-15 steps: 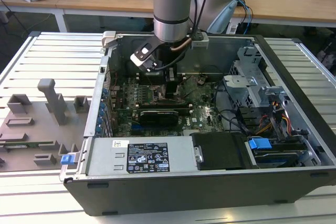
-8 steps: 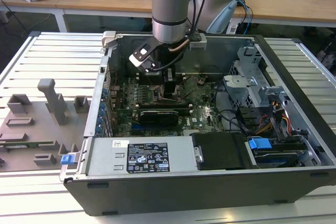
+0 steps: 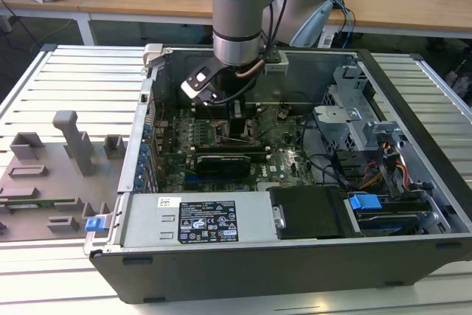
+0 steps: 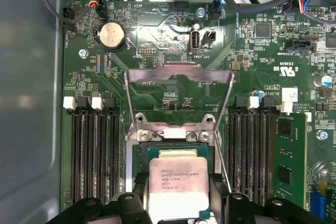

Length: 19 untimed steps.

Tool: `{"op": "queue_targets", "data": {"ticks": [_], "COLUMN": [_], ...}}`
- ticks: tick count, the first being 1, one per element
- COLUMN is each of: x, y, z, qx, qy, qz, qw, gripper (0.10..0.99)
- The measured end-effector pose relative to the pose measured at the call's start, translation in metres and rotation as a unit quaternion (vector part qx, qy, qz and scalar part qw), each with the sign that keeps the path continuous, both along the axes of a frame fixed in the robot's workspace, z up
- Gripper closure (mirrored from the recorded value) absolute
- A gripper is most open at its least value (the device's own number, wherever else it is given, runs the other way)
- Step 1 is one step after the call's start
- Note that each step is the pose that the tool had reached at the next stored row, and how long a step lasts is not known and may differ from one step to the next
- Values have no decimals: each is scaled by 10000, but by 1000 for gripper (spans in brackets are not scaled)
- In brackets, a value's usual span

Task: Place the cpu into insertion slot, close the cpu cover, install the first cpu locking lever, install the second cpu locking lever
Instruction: 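Place the cpu into insertion slot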

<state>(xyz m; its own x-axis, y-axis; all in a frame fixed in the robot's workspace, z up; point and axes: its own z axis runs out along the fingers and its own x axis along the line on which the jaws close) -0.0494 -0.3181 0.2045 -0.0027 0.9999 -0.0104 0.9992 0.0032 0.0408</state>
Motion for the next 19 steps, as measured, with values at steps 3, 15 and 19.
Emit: {"op": "queue_targets", "data": {"ticks": [3, 15, 19], "x": [1, 1, 0], "y": [14, 15, 15], "z": [-25, -67, 25], "qx": [1, 1, 1], "qy": [-1, -1, -1], "qz": [-49, -72, -70], "qw": [10000, 10000, 10000], "gripper": [541, 467, 467]}}
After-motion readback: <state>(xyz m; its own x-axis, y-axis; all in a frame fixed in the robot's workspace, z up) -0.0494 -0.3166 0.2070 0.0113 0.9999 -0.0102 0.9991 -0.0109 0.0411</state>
